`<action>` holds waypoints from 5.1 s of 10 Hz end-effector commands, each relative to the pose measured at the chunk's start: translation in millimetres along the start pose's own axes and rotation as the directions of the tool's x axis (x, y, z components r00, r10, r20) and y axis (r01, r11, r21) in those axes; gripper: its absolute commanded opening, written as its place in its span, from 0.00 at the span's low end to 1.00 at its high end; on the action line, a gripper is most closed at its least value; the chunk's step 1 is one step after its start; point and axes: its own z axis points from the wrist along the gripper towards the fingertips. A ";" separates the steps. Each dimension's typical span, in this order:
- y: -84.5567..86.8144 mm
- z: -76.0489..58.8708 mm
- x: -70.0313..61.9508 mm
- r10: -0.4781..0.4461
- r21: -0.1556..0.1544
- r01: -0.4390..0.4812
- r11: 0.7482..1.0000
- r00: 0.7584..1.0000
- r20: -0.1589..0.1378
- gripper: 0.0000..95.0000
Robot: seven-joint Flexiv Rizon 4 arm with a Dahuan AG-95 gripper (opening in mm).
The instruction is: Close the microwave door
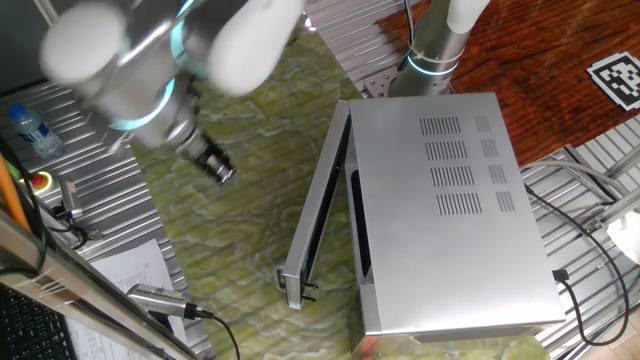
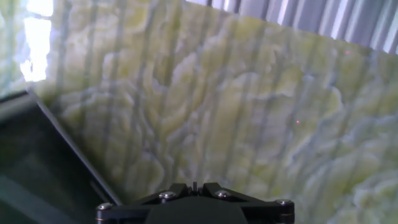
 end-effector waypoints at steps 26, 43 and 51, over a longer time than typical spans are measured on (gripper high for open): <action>98.5 19.4 -0.9 -0.005 -0.182 0.041 0.983 0.981 0.192 0.00; 135.3 25.9 4.6 -0.230 -0.302 0.324 0.897 0.924 0.307 0.00; 193.1 26.5 11.4 -0.164 -0.364 0.273 0.890 0.939 0.304 0.00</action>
